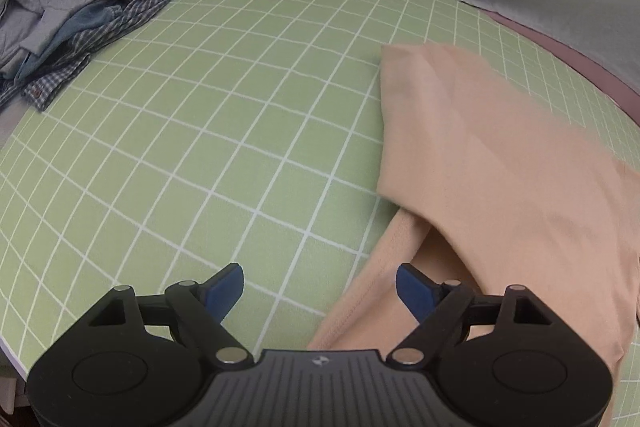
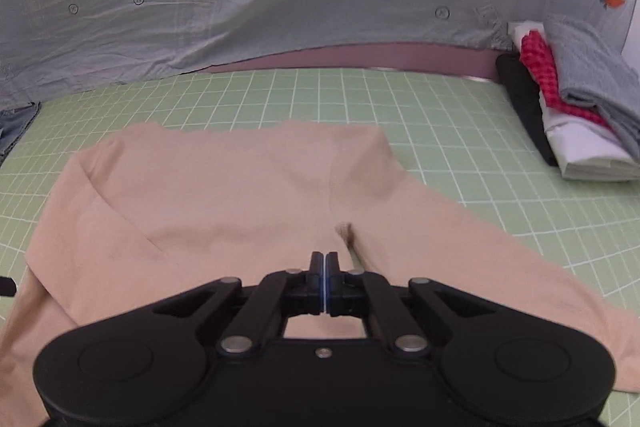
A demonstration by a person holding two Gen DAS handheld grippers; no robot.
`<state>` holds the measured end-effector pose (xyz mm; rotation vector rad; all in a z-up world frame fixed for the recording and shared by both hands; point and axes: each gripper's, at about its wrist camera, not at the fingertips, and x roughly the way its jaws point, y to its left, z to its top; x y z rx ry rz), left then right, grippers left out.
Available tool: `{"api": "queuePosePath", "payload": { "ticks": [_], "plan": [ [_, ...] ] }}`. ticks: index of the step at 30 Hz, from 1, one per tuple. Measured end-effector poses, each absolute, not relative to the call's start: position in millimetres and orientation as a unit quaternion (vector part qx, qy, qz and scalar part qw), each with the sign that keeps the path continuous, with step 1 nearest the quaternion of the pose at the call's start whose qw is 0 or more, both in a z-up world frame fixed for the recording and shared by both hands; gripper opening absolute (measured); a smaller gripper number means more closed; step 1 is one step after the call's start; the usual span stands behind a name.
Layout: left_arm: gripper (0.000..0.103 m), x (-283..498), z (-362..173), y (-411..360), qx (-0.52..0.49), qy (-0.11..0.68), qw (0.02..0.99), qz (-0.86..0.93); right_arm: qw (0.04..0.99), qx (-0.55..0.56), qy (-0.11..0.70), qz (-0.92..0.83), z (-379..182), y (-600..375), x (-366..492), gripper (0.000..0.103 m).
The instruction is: Fold clothes
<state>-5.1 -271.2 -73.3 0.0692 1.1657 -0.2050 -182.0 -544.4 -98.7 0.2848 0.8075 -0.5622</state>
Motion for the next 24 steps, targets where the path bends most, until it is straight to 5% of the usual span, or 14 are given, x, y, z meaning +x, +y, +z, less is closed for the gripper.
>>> {"api": "queuePosePath", "payload": {
  "ticks": [1,3,12,15,19,24],
  "plan": [
    [0.084,-8,-75,-271,0.036,0.551,0.828,-0.094,0.867,0.152,0.391,-0.270,-103,-548,-185,0.026],
    [0.084,-15,-77,-271,0.043,0.553,0.827,-0.090,0.861,0.177,0.397,-0.264,-112,-545,-193,0.043],
    [0.088,-14,-81,-265,0.105,0.557,0.816,-0.116,0.844,0.209,0.419,-0.260,-141,-511,-206,0.049],
    [0.088,-7,-78,-259,0.115,0.552,0.816,-0.127,0.841,0.211,0.417,-0.272,-142,-503,-207,0.041],
    [0.088,7,-76,-248,0.113,0.548,0.818,-0.134,0.843,0.204,0.414,-0.278,-142,-495,-205,0.012],
    [0.088,13,-72,-237,0.099,0.544,0.824,-0.127,0.849,0.189,0.404,-0.282,-134,-489,-204,0.004]
  ]
}}
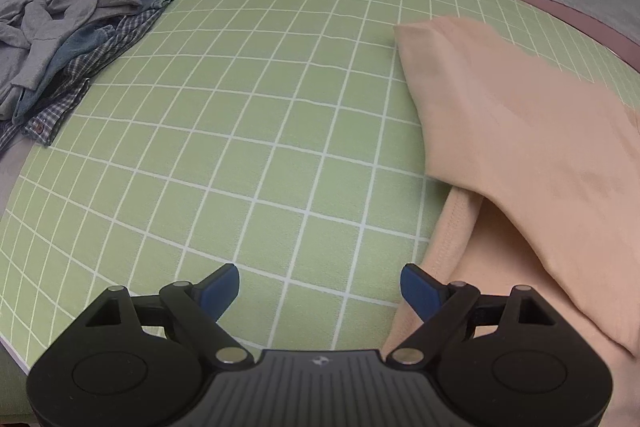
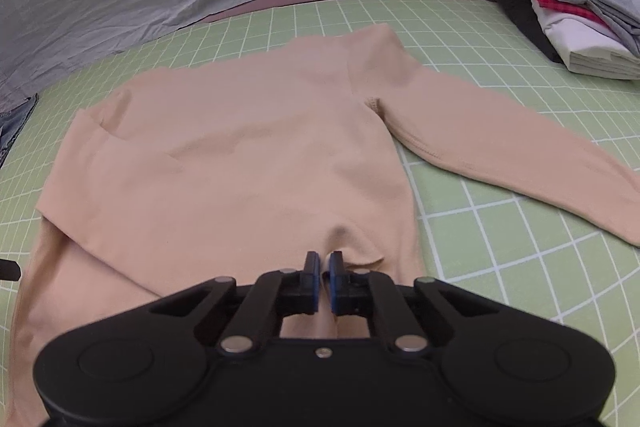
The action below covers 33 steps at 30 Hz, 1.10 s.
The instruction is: Fold clothes
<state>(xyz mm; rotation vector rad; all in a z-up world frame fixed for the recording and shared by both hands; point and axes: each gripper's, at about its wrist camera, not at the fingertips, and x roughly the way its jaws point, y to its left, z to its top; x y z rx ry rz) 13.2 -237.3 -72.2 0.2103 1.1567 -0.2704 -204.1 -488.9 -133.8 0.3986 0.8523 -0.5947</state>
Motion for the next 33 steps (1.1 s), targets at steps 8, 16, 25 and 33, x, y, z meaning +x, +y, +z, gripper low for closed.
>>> {"api": "queuePosePath", "payload": {
  "ticks": [8,16,25,33],
  "plan": [
    [0.088,-2,-73,-230,0.040,0.549,0.832,-0.069,0.891,0.146,0.352,-0.245,-78,-521,-196,0.002],
    [0.088,-50,-76,-236,-0.012,0.553,0.833,-0.022,0.884,0.091,0.289,-0.357,-24,-633,-209,0.002],
    [0.096,-69,-71,-222,0.002,0.536,0.843,-0.037,0.859,0.115,0.291,-0.406,-48,-618,-236,0.076],
    [0.097,-54,-69,-185,0.050,0.523,0.844,-0.104,0.859,0.159,0.306,-0.379,-81,-502,-211,0.103]
  ]
}}
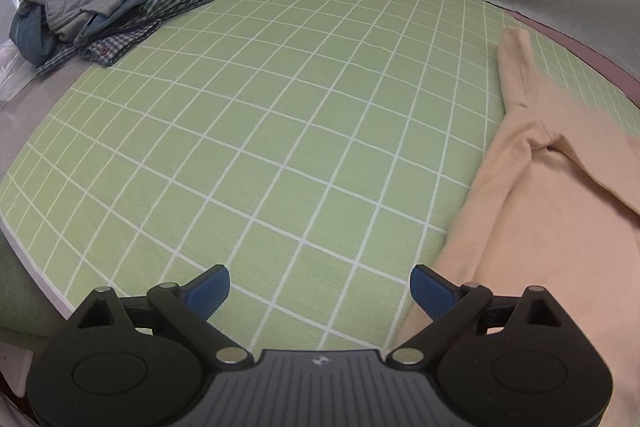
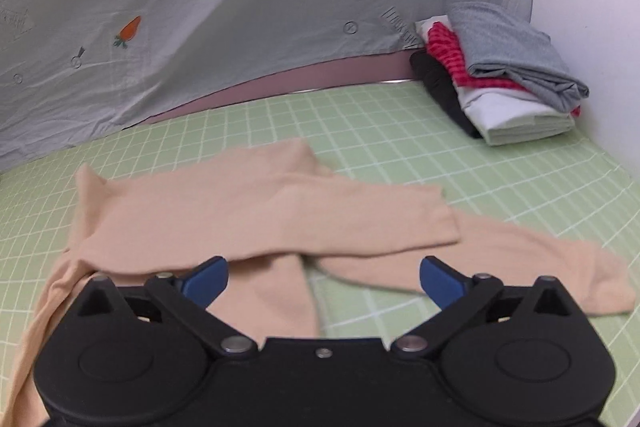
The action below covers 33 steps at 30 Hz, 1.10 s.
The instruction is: Fold clothes
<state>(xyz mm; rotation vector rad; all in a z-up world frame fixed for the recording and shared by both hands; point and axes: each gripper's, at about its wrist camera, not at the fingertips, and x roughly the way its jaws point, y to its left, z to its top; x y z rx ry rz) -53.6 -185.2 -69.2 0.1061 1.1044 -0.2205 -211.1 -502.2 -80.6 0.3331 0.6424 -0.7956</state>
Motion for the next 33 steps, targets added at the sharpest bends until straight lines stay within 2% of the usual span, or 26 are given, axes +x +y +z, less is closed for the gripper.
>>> {"api": "queuePosePath", "payload": {
  "ticks": [7,12,20,23,28,30,32,33],
  "plan": [
    [0.097,-13,-62,-118,0.056,0.510,0.847,-0.144,0.869,0.137,0.307,-0.362,-80,-391,-166,0.103],
    [0.097,14,-56,-79,0.080,0.495,0.848,-0.170,0.865,0.165,0.311,-0.357,-90,-330,-143,0.103],
    [0.097,29,-67,-36,0.090,0.520,0.827,-0.192,0.857,0.183,0.346,-0.334,-103,-258,-130,0.102],
    [0.097,30,-67,-31,0.095,0.517,0.827,-0.200,0.852,0.185,0.353,-0.339,-106,-249,-126,0.088],
    [0.097,29,-66,-26,0.100,0.513,0.827,-0.206,0.845,0.195,0.375,-0.328,-117,-243,-119,0.056],
    [0.097,29,-68,-26,0.101,0.518,0.824,-0.207,0.845,0.198,0.384,-0.316,-120,-241,-119,0.054],
    [0.097,28,-70,-27,0.101,0.521,0.822,-0.207,0.843,0.196,0.394,-0.308,-123,-239,-119,0.042],
    [0.097,28,-70,-29,0.100,0.521,0.822,-0.207,0.845,0.200,0.394,-0.303,-123,-240,-121,0.030]
  ]
}}
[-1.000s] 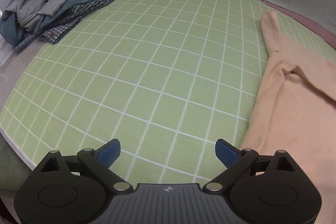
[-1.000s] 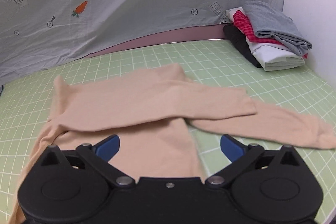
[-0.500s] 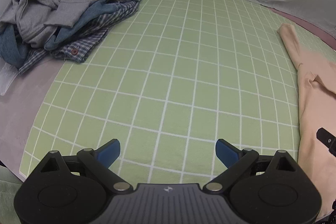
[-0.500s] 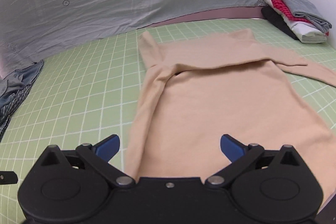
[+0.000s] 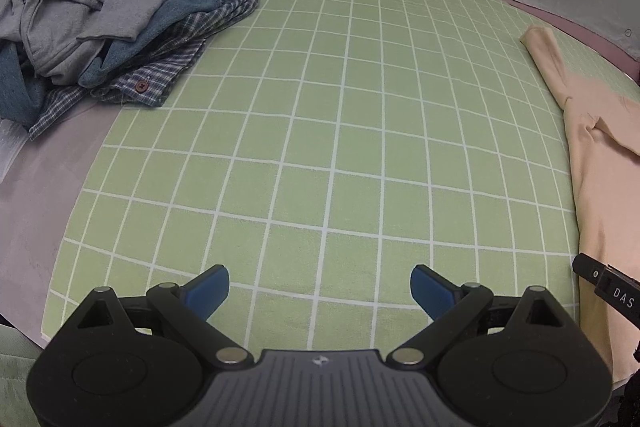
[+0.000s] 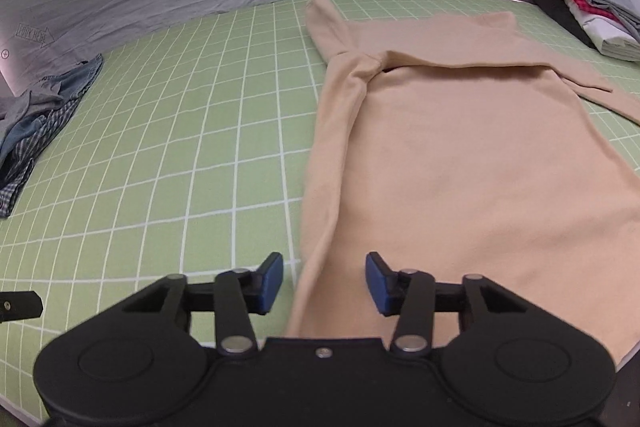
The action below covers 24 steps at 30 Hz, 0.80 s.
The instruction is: Fold clothes
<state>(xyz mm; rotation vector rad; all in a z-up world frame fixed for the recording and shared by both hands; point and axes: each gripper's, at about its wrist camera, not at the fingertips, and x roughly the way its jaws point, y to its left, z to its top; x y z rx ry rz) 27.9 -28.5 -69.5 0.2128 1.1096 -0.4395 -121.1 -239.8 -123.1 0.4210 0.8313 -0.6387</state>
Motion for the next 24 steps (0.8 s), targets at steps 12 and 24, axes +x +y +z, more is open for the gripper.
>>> {"api": "queuePosePath", "payload": {
  "ticks": [12,24],
  "plan": [
    [0.097,4,-62,-108,0.105,0.511,0.817,-0.246,0.874,0.256,0.316,-0.267,-88,-286,-177,0.003],
    [0.097,-51,-79,-166,0.139,0.530,0.802,-0.238,0.850,0.202,0.399,-0.278,-127,-342,-217,0.015]
  ]
}}
